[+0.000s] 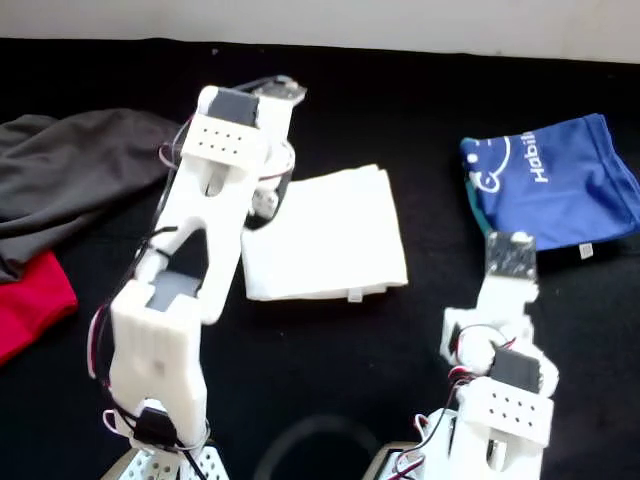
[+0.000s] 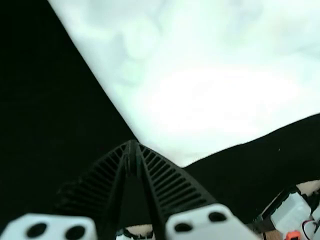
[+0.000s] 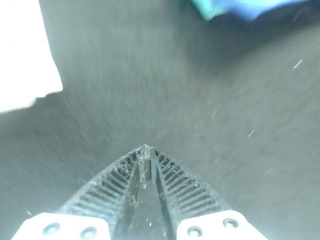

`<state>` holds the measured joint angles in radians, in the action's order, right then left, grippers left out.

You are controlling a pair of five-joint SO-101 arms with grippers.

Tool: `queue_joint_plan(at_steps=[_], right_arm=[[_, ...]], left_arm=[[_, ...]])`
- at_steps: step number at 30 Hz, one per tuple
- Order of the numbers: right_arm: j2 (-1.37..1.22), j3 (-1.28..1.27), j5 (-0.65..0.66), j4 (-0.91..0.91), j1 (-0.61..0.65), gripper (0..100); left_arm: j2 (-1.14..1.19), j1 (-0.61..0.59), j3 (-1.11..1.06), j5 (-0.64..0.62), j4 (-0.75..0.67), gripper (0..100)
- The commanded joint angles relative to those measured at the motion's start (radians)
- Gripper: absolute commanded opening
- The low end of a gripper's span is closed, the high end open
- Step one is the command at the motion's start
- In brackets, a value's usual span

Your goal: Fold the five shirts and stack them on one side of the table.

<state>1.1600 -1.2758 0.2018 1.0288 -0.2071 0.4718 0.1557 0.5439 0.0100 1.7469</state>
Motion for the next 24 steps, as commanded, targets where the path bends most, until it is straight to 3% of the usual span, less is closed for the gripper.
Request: queue_joint_plan(at_steps=[1,7,11,18,24], right_arm=[[-0.005,0.186,-0.009,0.062,0.056,0.6],[-0.084,0.255,-0.012,0.01,0.231,0.6],[-0.312,0.378,-0.098,-0.088,0.254,0.6],[-0.865,0.905,-0.233,-0.111,0.372,0.6],[-1.307,1.333,-0.236,0.044,0.489,0.6]], left_arm=[[-0.177,0.039,-0.315,-0.008,-0.132,1],[-0.317,0.087,-0.739,-0.009,-0.396,1],[-0.39,0.085,-0.912,-0.009,-0.534,1],[-0.415,0.09,-1.092,-0.009,-0.756,1],[-0.417,0.09,-1.096,-0.009,-0.792,1]])
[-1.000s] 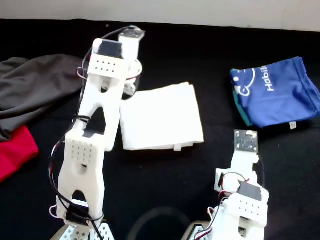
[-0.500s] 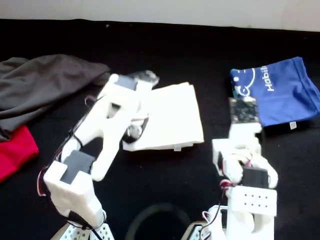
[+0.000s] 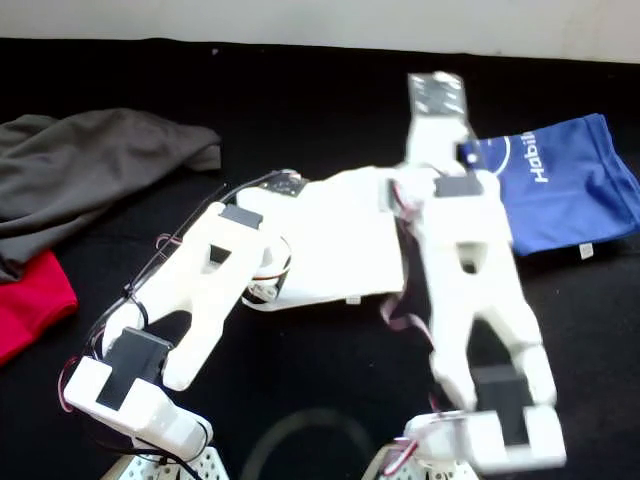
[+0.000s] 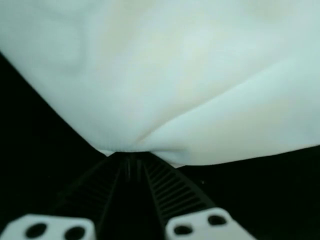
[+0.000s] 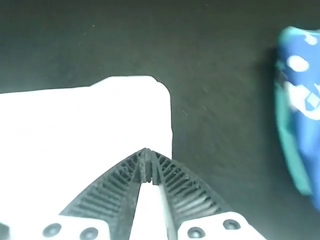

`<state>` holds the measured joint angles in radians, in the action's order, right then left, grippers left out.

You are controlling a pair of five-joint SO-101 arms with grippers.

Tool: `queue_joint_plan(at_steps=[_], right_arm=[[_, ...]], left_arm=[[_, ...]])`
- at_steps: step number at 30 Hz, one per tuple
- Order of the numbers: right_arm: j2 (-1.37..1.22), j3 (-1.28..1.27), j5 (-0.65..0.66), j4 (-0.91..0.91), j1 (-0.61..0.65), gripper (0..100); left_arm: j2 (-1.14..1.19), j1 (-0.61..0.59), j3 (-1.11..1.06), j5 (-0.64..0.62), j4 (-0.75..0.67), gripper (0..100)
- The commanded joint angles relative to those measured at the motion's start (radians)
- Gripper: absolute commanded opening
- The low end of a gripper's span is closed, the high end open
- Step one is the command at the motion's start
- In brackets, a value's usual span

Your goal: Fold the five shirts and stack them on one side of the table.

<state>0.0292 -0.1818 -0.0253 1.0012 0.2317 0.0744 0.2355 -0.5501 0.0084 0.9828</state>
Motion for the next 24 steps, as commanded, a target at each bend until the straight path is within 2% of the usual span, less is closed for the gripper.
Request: queue_joint_plan(at_steps=[1,6,15,19,24], right_arm=[[-0.231,0.306,-0.009,0.102,0.061,0.6],[-0.443,0.541,-0.009,0.15,0.062,0.6],[-0.736,0.668,-0.005,0.148,-0.087,0.6],[-0.762,0.685,-0.003,0.15,-0.139,0.6],[-0.693,0.685,-0.002,0.191,-0.134,0.6]], left_arm=[[-0.019,0.008,-0.002,-0.008,-0.028,1],[-0.013,0.005,-0.002,-0.008,-0.028,1],[-0.022,0.004,-0.002,-0.009,-0.021,1],[-0.022,0.004,-0.002,-0.009,-0.023,1],[-0.022,0.004,0.012,-0.009,-0.02,1]])
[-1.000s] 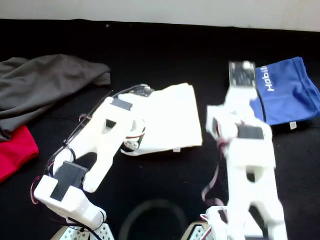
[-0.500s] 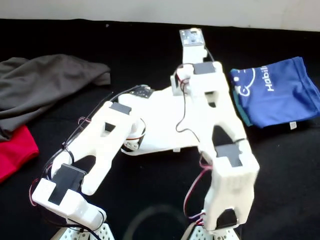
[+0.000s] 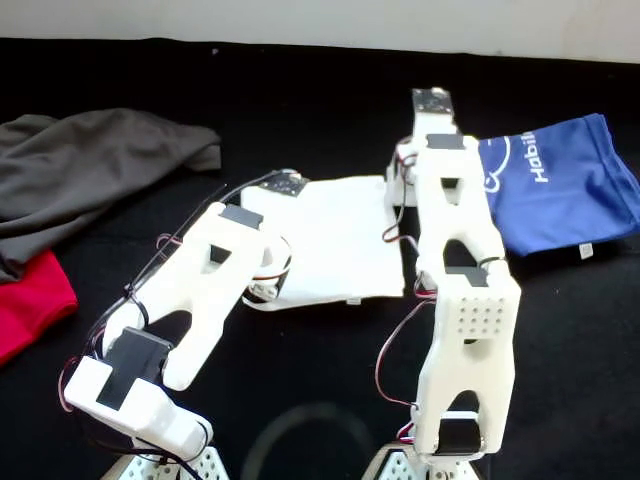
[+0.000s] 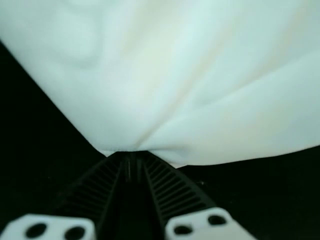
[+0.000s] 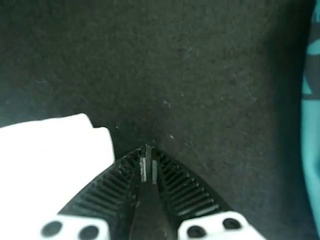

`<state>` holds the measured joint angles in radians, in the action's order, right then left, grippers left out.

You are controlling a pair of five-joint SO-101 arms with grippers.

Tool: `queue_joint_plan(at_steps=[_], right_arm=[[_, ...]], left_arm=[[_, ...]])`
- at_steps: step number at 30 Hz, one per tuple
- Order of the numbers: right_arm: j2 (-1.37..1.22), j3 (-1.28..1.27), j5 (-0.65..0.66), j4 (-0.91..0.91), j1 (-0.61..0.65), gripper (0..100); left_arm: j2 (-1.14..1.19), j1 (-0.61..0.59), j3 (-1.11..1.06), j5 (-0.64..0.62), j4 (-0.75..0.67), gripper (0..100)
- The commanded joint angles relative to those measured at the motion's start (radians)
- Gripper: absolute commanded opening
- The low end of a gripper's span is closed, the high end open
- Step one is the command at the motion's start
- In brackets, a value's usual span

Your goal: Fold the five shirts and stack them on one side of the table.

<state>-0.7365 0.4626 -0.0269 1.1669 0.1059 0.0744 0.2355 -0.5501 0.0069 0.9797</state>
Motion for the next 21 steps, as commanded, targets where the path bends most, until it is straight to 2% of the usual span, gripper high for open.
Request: queue_joint_plan(at_steps=[1,4,10,16,18,21], right_arm=[[0.101,0.041,0.0,0.036,-0.004,0.6],[0.202,0.035,-0.006,0.077,-0.001,0.6],[0.343,0.031,-0.008,0.206,0.004,2.6],[0.348,0.031,-0.006,0.303,0.067,29.5],[0.348,0.03,-0.008,0.32,0.107,33.2],[0.346,0.03,-0.058,0.338,0.16,33.4]], left_arm=[[-0.022,0.004,0.025,-0.008,-0.015,1],[-0.024,0.004,0.096,-0.008,0.064,1],[-0.024,0.004,0.321,-0.008,0.321,1],[-0.024,-0.018,0.532,0.0,0.508,1],[-0.024,-0.05,0.59,0.0,0.542,1],[-0.022,-0.133,0.642,0.0,0.562,1]])
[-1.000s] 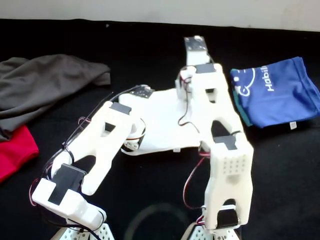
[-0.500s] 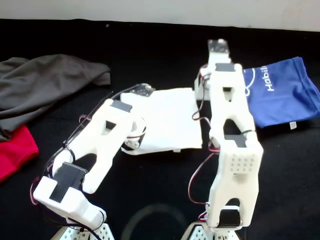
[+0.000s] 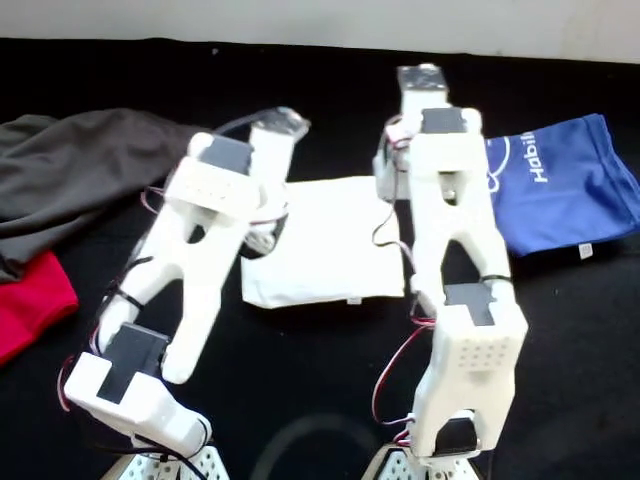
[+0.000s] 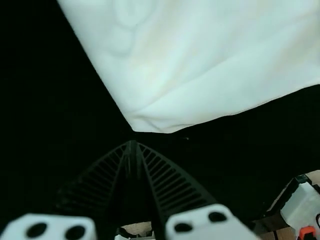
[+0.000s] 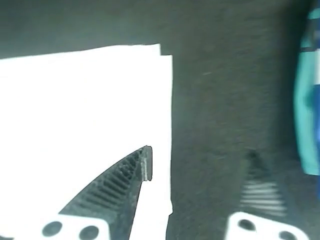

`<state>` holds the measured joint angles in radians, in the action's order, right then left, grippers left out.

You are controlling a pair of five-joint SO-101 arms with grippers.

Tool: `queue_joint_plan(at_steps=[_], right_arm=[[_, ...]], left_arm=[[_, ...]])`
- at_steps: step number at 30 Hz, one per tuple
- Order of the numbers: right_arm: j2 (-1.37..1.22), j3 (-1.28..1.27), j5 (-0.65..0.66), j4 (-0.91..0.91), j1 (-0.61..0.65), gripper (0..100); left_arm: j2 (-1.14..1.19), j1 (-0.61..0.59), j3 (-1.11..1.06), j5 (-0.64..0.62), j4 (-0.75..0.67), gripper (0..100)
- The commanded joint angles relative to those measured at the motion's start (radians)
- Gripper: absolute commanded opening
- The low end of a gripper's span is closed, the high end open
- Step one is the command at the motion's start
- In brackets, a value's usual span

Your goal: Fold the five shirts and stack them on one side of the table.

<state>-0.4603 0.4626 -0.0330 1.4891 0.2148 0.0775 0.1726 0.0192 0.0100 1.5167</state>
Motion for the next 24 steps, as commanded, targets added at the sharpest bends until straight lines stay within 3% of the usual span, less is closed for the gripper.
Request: queue_joint_plan(at_steps=[1,5,10,13,20,22,24], right_arm=[[0.07,0.03,-0.094,0.015,0.061,33.4],[0.007,0.039,-0.221,-0.001,0.081,33.5],[-0.166,0.044,-0.258,-0.03,0.084,37.5],[-0.226,0.079,-0.255,-0.051,0.085,43.7],[-0.372,0.182,-0.25,-0.047,0.085,43.6],[-0.414,0.202,-0.25,-0.038,0.085,37.3],[-0.444,0.22,-0.249,-0.007,0.085,20.1]], left_arm=[[-0.025,-0.105,0.077,-0.003,0.025,1],[-0.024,-0.26,0.077,-0.003,0.025,1],[-0.024,-0.424,0.079,0.0,0.02,1],[-0.016,-0.484,0.076,0.057,0.017,1],[-0.016,-0.57,0.079,0.075,0.015,1],[-0.016,-0.584,0.079,0.075,0.015,1],[-0.016,-0.598,0.079,0.075,0.009,1]])
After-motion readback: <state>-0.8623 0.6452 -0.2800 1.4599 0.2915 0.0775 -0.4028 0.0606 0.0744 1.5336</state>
